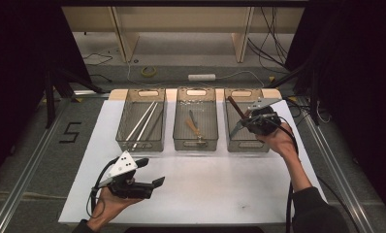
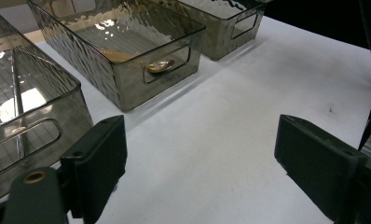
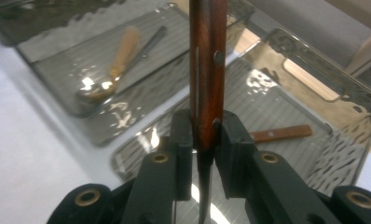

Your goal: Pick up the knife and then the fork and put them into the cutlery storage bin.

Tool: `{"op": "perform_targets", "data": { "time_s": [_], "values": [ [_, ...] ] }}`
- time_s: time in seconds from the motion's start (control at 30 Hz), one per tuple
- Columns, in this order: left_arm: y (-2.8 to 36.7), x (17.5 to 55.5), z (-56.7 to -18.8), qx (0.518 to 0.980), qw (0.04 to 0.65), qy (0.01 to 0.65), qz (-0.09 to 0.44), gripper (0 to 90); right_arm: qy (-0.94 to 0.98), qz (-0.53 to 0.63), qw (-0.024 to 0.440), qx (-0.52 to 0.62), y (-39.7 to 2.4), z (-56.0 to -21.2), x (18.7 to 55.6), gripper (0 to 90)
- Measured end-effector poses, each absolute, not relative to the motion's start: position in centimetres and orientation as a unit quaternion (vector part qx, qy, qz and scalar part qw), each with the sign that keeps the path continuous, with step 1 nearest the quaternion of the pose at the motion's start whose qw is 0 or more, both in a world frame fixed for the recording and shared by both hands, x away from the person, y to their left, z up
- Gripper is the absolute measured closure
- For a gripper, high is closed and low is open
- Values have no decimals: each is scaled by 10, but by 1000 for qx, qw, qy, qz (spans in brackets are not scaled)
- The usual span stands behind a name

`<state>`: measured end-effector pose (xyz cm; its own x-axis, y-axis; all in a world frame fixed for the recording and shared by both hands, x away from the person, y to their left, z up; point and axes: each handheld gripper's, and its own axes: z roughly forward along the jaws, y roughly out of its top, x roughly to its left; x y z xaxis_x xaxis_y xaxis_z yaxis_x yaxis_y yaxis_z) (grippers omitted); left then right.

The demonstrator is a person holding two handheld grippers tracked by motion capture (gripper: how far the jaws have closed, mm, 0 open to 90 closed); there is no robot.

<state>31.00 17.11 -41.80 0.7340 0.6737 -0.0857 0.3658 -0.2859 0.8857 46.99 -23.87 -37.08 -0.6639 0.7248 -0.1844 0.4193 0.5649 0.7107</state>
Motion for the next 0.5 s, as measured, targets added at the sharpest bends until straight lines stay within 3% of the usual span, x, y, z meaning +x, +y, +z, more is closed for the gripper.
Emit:
{"op": "perform_targets", "data": {
  "time_s": [0.5],
  "values": [
    [174, 306, -418, 781, 506, 330, 161, 163, 828, 321, 237, 393, -249, -384, 507, 781]
  ]
}}
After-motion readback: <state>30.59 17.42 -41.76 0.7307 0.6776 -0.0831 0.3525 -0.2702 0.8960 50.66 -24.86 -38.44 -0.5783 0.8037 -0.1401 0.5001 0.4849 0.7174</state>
